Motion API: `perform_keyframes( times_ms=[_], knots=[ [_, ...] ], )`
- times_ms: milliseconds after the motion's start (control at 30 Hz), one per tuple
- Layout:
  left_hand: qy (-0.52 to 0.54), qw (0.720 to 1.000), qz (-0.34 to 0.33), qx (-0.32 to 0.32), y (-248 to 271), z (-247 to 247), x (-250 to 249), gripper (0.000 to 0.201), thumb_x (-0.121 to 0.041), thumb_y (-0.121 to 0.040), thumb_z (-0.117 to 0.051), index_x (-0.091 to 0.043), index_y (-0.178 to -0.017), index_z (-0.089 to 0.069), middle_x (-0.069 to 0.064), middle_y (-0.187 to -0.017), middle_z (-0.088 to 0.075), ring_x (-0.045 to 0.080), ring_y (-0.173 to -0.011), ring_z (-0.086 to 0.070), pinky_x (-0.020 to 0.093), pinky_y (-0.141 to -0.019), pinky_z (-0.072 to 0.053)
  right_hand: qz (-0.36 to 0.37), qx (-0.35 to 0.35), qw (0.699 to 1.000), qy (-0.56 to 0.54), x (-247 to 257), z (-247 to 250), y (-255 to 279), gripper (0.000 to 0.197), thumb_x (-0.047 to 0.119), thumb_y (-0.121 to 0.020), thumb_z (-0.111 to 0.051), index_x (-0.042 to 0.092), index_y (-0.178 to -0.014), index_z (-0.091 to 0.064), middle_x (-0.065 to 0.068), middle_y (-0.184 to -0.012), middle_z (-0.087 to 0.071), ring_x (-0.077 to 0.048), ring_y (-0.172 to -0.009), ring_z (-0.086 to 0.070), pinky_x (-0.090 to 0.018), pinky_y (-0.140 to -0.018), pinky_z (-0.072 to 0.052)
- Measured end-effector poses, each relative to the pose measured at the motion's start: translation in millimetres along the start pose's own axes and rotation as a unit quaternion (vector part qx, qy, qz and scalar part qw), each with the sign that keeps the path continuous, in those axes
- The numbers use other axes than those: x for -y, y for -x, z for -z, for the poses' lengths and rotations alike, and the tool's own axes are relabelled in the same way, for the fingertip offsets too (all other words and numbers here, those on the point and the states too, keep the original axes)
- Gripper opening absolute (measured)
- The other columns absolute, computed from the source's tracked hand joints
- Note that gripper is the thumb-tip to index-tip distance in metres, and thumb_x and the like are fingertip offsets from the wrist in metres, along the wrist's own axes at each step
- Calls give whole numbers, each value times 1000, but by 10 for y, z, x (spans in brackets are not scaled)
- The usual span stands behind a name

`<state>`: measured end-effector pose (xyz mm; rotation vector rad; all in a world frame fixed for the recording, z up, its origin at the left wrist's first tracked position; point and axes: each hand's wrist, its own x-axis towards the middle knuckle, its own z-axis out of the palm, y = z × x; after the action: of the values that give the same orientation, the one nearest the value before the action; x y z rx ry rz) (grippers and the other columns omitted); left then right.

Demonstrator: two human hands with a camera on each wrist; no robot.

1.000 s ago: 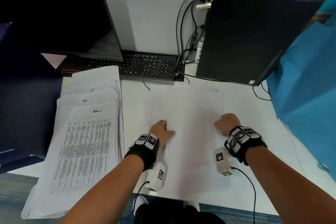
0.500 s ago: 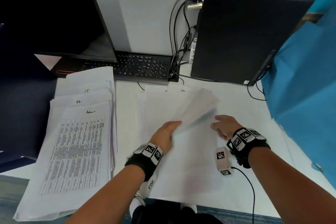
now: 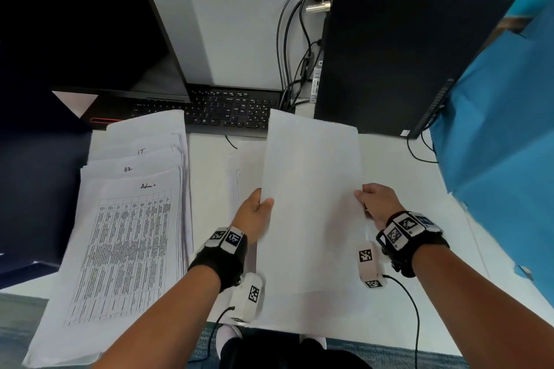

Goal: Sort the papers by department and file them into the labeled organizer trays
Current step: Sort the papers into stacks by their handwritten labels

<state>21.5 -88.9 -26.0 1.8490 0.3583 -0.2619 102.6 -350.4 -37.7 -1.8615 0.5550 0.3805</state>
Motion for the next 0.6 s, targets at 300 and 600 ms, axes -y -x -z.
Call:
perform_keyframes(
  times_ms=[300,600],
  knots=[
    [-76,996,28,-25,-4,-41,106,48,-7,-91,-49,-21,-136,-40,-5,-125,-52,16,-112,-55,22,-96,-40,-18,45,997,53,-117,-45,42,17,-2,-88,-53,10,-92,-63,-5,-72,-60,-20,-59,-50,-25,-52,-39],
    [-144,989,-35,-8,27,-78,152,25,2,-87,-58,-8,-108,-67,-9,-133,-36,4,-101,-51,-5,-85,-29,-14,80,993,80,-101,-40,5,12,-1,-86,-56,10,-88,-61,-11,-83,-65,-27,-71,-60,-34,-63,-51]
  ],
)
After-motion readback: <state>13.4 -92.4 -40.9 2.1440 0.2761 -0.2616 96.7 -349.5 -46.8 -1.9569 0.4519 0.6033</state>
